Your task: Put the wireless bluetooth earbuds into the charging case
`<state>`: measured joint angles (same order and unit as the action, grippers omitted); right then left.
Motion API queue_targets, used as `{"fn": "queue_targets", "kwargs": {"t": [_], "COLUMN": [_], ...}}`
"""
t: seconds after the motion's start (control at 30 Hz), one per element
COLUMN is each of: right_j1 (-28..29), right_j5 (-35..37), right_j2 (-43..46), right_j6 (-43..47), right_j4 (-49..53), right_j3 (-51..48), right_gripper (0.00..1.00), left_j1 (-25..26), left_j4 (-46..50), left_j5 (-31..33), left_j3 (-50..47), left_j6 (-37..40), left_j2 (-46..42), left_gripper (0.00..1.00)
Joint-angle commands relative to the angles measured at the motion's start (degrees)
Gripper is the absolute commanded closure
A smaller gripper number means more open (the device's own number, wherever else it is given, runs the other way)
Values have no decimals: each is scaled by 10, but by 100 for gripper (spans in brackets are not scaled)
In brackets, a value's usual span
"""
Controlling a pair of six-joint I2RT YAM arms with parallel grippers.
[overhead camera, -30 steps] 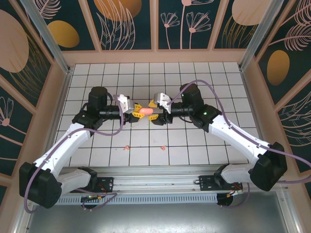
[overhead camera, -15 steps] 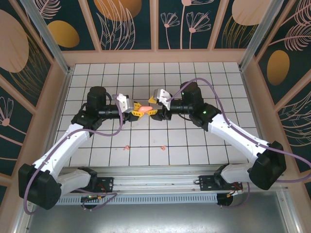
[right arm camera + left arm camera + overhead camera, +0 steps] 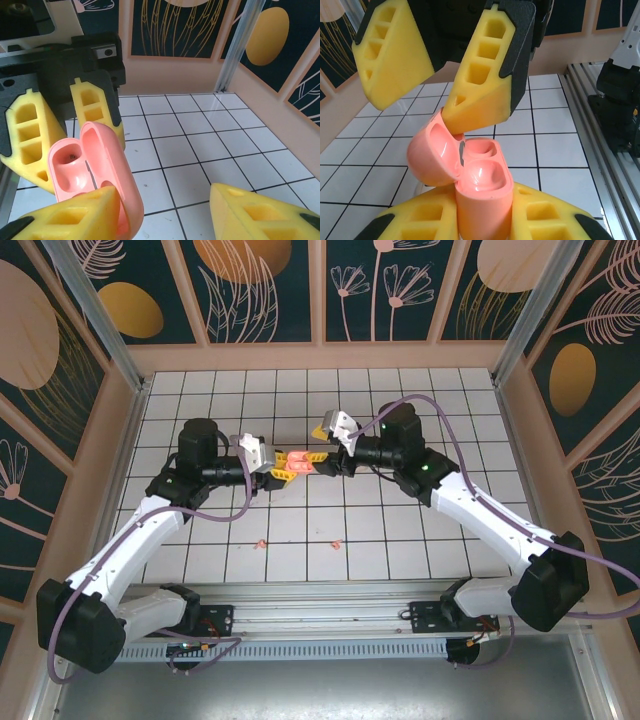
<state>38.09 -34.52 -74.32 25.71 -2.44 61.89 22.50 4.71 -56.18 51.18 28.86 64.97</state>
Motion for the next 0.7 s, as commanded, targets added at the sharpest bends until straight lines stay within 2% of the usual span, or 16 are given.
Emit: {"fn": "queue_targets", "kwargs": {"t": [0.0,0.23,0.53,0.67], "right_j1": [-4,-21,-35,-37], "right_j5": [13,-10,-75,-87], "right_j2": [2,11,16,17], "right_j6": [-13,-58,-82,-96], "right_j4": [-28,-56,-41,-53], "right_j3": [13,4,-2,-6], "right_gripper": [49,49,48,47], "left_j1": [2,1,2,2], "left_j4": [-11,-102,-344,-415], "left_j5": [-28,-51,-55,-46], "left_j3": [-6,-40,-123,-148], "left_j6": [-7,-79,-254,-310], "left_j2": [-9,-9,-3,2], "left_gripper": [78,79,81,81]}}
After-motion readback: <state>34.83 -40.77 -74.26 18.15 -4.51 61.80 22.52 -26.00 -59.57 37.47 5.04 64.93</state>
